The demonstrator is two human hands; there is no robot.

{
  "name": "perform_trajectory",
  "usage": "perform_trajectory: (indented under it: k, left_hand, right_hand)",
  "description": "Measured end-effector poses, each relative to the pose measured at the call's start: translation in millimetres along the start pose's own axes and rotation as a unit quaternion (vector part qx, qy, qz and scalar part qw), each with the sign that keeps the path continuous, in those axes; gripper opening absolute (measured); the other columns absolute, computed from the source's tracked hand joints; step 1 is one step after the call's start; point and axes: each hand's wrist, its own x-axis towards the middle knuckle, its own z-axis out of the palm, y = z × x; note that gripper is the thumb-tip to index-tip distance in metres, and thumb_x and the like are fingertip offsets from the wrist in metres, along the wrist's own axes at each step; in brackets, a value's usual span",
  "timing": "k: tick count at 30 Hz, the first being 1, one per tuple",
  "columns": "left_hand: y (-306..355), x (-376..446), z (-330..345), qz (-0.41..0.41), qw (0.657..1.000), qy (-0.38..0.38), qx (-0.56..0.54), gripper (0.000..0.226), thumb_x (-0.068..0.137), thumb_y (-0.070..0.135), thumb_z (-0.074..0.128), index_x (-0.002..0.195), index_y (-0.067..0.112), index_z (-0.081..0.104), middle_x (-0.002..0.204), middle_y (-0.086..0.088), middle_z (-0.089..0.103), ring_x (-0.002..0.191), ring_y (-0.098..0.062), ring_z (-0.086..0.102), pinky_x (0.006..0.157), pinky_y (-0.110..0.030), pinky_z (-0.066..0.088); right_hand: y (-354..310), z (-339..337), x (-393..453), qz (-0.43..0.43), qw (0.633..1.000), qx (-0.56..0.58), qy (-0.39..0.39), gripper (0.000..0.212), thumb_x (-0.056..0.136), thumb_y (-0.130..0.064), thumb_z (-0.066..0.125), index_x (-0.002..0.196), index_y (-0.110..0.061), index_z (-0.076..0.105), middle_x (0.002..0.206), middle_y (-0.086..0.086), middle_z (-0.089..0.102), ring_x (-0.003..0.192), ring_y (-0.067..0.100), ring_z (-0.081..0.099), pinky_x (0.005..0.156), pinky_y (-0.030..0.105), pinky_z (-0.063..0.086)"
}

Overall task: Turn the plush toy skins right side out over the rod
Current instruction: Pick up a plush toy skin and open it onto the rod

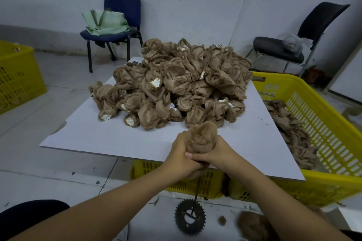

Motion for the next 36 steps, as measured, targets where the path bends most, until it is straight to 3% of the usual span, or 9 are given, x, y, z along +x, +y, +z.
perform_trajectory:
  k: [3, 7, 14, 19, 21, 24, 28, 31, 36]
  left_hand:
    - [14.1, 4.5, -7.0, 0.079, 0.981, 0.075, 0.158, 0.069, 0.059, 0.033, 0.086, 0.115, 0.031, 0.047, 0.111, 0.007, 0.041, 0.106, -0.017, 0.05, 0.078, -0.037, 0.054]
    - [37.4, 2.6, -12.7, 0.235, 0.933, 0.088, 0.259, 0.083, 0.072, 0.027, 0.083, 0.142, 0.021, 0.038, 0.116, -0.001, 0.036, 0.106, -0.022, 0.042, 0.085, -0.038, 0.045]
    - [25.8, -7.5, -13.5, 0.235, 0.849, 0.008, 0.474, 0.096, 0.068, 0.012, 0.085, 0.148, 0.005, 0.034, 0.118, -0.013, 0.048, 0.102, -0.029, 0.047, 0.081, -0.036, 0.04]
    - [10.7, -13.7, -17.4, 0.045, 0.916, -0.117, 0.381, 0.08, 0.081, 0.033, 0.075, 0.146, 0.022, 0.03, 0.128, -0.003, 0.053, 0.111, -0.025, 0.053, 0.085, -0.04, 0.05]
    - [15.2, -11.7, -21.2, 0.038, 0.912, -0.124, 0.388, 0.075, 0.079, 0.035, 0.074, 0.141, 0.024, 0.033, 0.124, -0.002, 0.052, 0.107, -0.025, 0.054, 0.081, -0.038, 0.048]
    - [28.1, -6.6, -23.4, 0.076, 0.902, -0.105, 0.412, 0.07, 0.078, 0.026, 0.068, 0.139, 0.024, 0.033, 0.121, 0.0, 0.032, 0.112, -0.025, 0.038, 0.083, -0.038, 0.039]
    - [43.6, -5.1, -28.5, 0.057, 0.953, -0.171, 0.245, 0.077, 0.082, 0.002, 0.066, 0.147, 0.023, 0.031, 0.138, 0.004, 0.031, 0.127, -0.02, 0.035, 0.103, -0.042, 0.044]
    - [49.3, -7.9, -31.8, 0.04, 0.972, -0.165, 0.163, 0.088, 0.082, -0.008, 0.068, 0.155, 0.018, 0.027, 0.152, -0.006, 0.034, 0.14, -0.024, 0.039, 0.113, -0.043, 0.04]
    - [52.6, -3.5, -38.8, -0.026, 0.977, -0.165, 0.136, 0.108, 0.077, -0.007, 0.067, 0.16, 0.028, 0.007, 0.163, -0.006, 0.014, 0.149, -0.029, 0.024, 0.112, -0.053, 0.039]
  right_hand:
    - [-20.0, -7.4, -2.1, -0.025, 0.997, 0.069, -0.005, 0.056, 0.064, -0.004, 0.091, 0.109, -0.025, 0.064, 0.103, -0.012, 0.075, 0.104, 0.004, 0.069, 0.082, 0.017, 0.055]
    - [-37.7, -21.7, -9.1, -0.046, 0.989, 0.111, -0.088, 0.061, 0.061, -0.004, 0.088, 0.117, -0.011, 0.065, 0.111, 0.002, 0.075, 0.109, 0.015, 0.069, 0.084, 0.023, 0.056]
    - [-19.4, -16.5, -12.7, -0.035, 0.998, -0.009, -0.042, 0.033, 0.084, 0.018, 0.063, 0.107, -0.005, 0.065, 0.116, 0.022, 0.066, 0.098, 0.017, 0.068, 0.074, 0.01, 0.052]
    - [-4.2, 11.3, -12.0, 0.009, 0.986, -0.154, -0.065, 0.033, 0.084, 0.016, 0.062, 0.081, -0.016, 0.061, 0.086, 0.002, 0.062, 0.087, 0.005, 0.06, 0.071, 0.012, 0.05]
    - [-5.0, 18.1, -11.0, 0.03, 0.985, -0.156, -0.061, 0.021, 0.09, 0.016, 0.054, 0.099, 0.001, 0.065, 0.101, 0.02, 0.064, 0.099, 0.015, 0.061, 0.08, 0.017, 0.052]
    - [-8.1, 18.4, -12.6, 0.017, 0.995, -0.083, -0.049, 0.03, 0.096, 0.017, 0.042, 0.125, 0.022, 0.05, 0.125, 0.041, 0.052, 0.089, 0.0, 0.059, 0.085, 0.016, 0.049]
    - [-5.7, 38.4, -18.2, 0.041, 0.998, -0.05, 0.014, 0.018, 0.102, 0.001, 0.044, 0.115, -0.005, 0.056, 0.106, 0.007, 0.057, 0.105, 0.013, 0.055, 0.074, 0.003, 0.045]
    - [-1.6, 52.0, -19.3, 0.04, 0.997, -0.005, 0.071, 0.033, 0.101, 0.006, 0.045, 0.133, 0.003, 0.05, 0.109, 0.002, 0.058, 0.114, 0.027, 0.058, 0.071, 0.004, 0.046]
    - [-18.1, 64.7, -21.7, 0.02, 0.991, 0.109, 0.078, 0.026, 0.105, -0.008, 0.039, 0.106, -0.029, 0.054, 0.111, -0.003, 0.058, 0.1, 0.008, 0.056, 0.086, 0.021, 0.051]
